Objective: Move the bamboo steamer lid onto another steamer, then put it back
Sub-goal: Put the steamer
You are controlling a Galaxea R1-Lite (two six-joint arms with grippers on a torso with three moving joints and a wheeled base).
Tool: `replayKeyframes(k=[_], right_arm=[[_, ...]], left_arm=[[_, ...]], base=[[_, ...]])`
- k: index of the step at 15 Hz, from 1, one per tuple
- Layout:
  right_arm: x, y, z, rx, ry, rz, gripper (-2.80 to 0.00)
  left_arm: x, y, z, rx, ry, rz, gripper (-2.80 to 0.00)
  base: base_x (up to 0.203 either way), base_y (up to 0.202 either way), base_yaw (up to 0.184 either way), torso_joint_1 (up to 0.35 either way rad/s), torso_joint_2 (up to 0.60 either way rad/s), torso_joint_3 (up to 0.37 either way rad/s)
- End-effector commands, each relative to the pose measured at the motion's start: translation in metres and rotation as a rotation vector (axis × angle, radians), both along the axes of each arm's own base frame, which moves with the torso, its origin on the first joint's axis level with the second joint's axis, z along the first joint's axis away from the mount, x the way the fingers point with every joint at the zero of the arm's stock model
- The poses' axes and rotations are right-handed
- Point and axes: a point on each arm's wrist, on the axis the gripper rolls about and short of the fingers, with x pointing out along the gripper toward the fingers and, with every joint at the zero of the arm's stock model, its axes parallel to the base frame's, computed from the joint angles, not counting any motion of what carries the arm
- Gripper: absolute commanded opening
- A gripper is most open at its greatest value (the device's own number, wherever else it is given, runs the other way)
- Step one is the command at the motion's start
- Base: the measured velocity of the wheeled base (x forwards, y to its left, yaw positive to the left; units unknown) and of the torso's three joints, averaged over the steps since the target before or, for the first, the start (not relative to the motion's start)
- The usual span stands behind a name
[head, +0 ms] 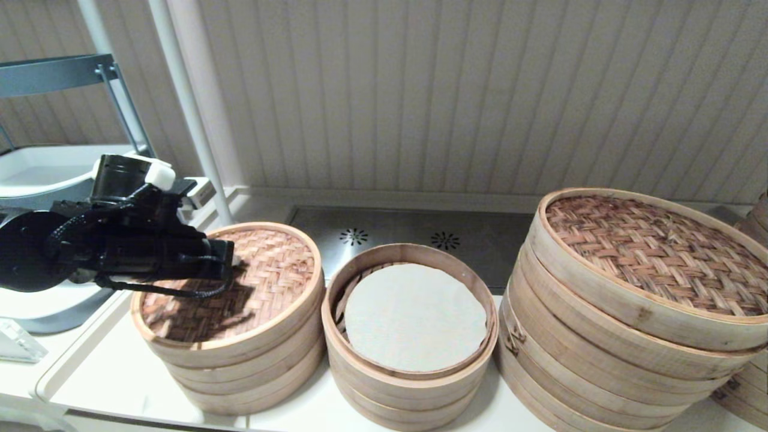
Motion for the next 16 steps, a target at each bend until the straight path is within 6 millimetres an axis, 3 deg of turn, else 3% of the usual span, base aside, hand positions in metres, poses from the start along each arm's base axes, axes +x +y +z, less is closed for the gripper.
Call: replayKeyframes(k=[1, 6, 7, 8, 13, 16], right_arm=[[0.002, 0.0, -0.007, -0.001, 0.023, 0.001, -2.8], [0.002, 0.0, -0.007, -0.001, 0.023, 0.001, -2.8], [0.002, 0.0, -0.006, -0.001, 0.022, 0.001, -2.8], [0.002, 0.0, -0.007, -0.001, 0.023, 0.001, -2.8], [0.002, 0.0, -0.007, -0.001, 0.023, 0.001, -2.8], [0.002, 0.0, -0.007, -0.001, 0.023, 0.001, -2.8]], left_arm=[[-0.001, 0.0, -0.001, -0.002, 0.0, 0.0, -2.8], [0.001, 0.0, -0.001, -0.003, -0.01, -0.001, -2.8], [0.001, -0.001, -0.002, -0.003, -0.008, 0.0, -1.13], [0.001, -0.001, -0.001, -0.005, -0.011, -0.001, 0.0], [0.0, 0.0, 0.011, -0.017, -0.078, 0.002, 0.0], [-0.016, 0.004, 0.038, -0.031, -0.175, 0.008, 0.0]], base=[[0.0, 0.0, 0.0, 0.0, 0.0, 0.0], [0.0, 0.0, 0.0, 0.0, 0.0, 0.0], [0.0, 0.0, 0.0, 0.0, 0.0, 0.0], [0.0, 0.0, 0.0, 0.0, 0.0, 0.0], [0.0, 0.0, 0.0, 0.0, 0.0, 0.0], [0.0, 0.0, 0.0, 0.0, 0.0, 0.0]])
